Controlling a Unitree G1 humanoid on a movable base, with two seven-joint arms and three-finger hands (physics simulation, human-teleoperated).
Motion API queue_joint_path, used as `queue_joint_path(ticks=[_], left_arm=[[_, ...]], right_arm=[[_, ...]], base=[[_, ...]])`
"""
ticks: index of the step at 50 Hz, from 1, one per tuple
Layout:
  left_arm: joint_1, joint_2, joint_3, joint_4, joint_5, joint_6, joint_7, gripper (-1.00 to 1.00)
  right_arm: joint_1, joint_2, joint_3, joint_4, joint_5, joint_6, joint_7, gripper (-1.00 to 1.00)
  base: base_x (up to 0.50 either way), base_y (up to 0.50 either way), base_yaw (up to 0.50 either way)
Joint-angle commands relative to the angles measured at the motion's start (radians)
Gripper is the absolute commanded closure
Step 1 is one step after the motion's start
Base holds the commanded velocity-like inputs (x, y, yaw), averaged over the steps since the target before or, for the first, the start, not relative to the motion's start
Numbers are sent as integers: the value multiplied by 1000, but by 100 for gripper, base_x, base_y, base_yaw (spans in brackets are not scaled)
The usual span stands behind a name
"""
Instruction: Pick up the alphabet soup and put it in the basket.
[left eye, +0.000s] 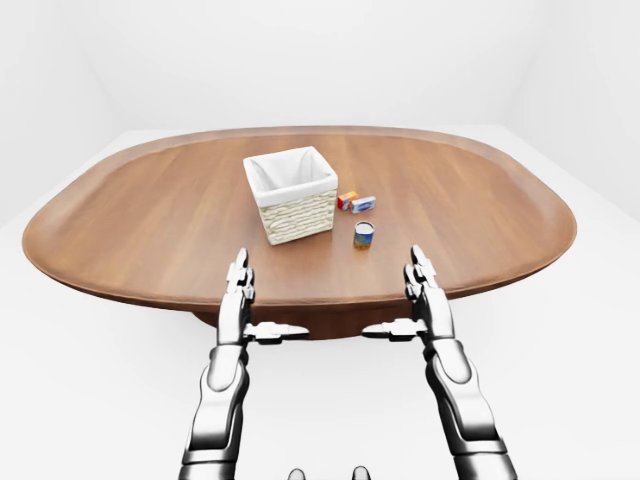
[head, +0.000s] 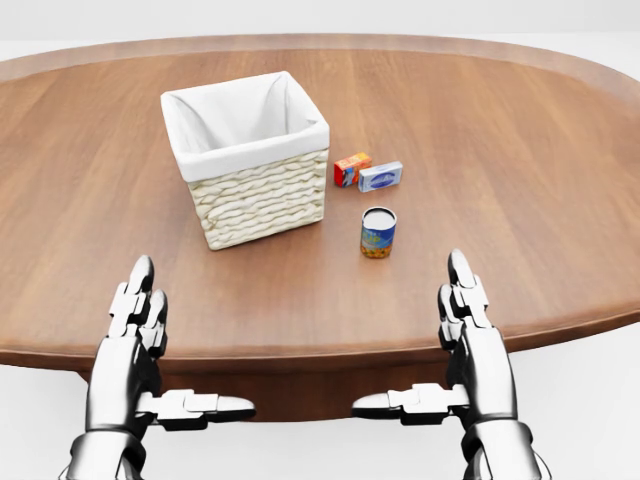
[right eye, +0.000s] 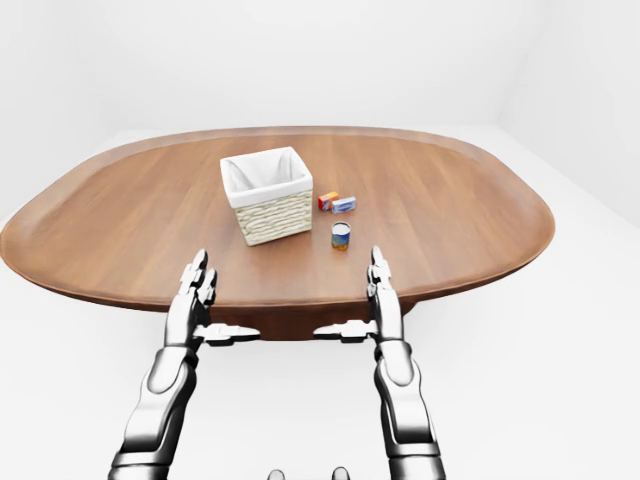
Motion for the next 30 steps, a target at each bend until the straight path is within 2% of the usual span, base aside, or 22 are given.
queue_joint_path(ticks=[1,3,4,6,7,9,10,13,18,20,22,26,30], left_arm=[[-23,18,36,37,-22,-8,-20,-100],[-15,19,36,20,-23,-2,-21,-100],[8,21,35,-27,-23,4,-26,-100],[36,18,40,-87,-29,12,-30,-100],[60,16,41,-131,-4,-1,-8,-100],[77,12,44,-165,2,-7,-1,-100],[95,10,46,-203,-10,9,-9,-100],[131,2,52,-269,7,-4,10,-100],[210,-12,57,-407,17,-7,15,-100],[224,-15,58,-431,14,-11,10,-100],[288,-26,62,-530,-10,-16,-7,-100],[339,-39,63,-602,-17,-18,-24,-100],[379,-50,68,-653,-27,-33,-39,-100]], right_arm=[[-16,-11,-25,21,22,26,23,-100],[-23,-11,-28,30,19,30,11,-100],[-33,-15,-35,34,35,50,19,-100],[-30,-16,-36,22,40,59,20,-100],[-29,-19,-40,10,42,67,18,-100],[-32,-22,-45,6,48,72,20,-100],[-35,-23,-53,4,57,75,21,-100],[-32,-25,-57,-10,64,76,21,-100],[-31,-24,-54,-11,62,76,20,-100],[-32,-24,-53,-8,61,76,19,-100],[-34,-24,-52,-1,62,76,23,-100],[-28,-24,-50,-15,66,76,30,-100],[-26,-24,-49,-19,67,76,34,-100]], base=[[0,0,0],[0,0,0],[0,0,0],[0,0,0],[0,0,0],[0,0,0],[0,0,0],[0,0,0],[0,0,0],[0,0,0],[0,0,0],[0,0,0],[0,0,0]])
